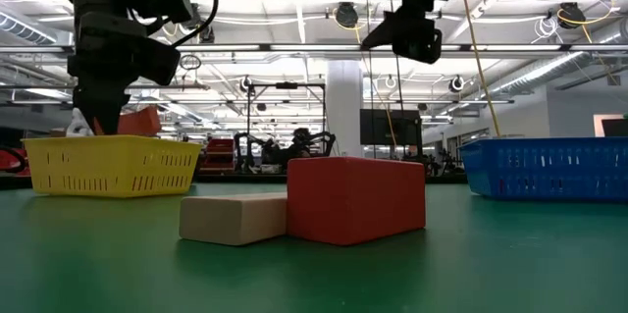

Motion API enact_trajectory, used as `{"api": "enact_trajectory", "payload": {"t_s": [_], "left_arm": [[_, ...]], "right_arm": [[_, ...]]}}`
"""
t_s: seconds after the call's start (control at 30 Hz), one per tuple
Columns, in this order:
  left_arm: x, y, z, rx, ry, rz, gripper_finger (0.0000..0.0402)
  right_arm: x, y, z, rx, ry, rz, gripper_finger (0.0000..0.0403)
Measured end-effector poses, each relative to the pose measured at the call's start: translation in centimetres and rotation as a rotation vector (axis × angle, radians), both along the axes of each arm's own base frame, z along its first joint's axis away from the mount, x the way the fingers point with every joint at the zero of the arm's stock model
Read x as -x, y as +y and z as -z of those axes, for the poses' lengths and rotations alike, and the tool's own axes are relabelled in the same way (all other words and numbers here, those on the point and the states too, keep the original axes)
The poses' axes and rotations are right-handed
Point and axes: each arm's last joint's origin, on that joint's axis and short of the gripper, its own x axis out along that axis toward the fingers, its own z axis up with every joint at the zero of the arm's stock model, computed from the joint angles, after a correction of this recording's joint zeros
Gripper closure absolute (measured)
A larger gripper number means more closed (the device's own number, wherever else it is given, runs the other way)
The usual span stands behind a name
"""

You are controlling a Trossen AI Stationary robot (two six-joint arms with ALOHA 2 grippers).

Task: Sort & place blocks by color
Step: Put the pink arch block into the yellow basket, then put the red arch block into the blue basket

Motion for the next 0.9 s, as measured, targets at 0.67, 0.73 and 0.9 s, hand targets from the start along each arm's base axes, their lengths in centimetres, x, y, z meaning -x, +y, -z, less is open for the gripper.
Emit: {"api": "enact_trajectory", "payload": {"t_s": [0.67, 0.73, 0.9], "left_arm": [[-1.4, -1.0, -0.7, 0.135, -0.132, -0.08, 0.0182], [-2.1, -1.6, -1.1, 0.15, -0.206, -0.075, 0.0184], [-4.0, -3.8, -2.7, 0.211, -0.455, -0.023, 0.0187]], "right_arm": [[0.7, 3.2, 0.0, 0.081, -0.06, -0.24, 0.0181], [0.9, 4.2, 0.0, 0.109, -0.081, -0.292, 0.0181], [1.1, 7.1, 0.7, 0.247, -0.131, -0.361, 0.0181]]}}
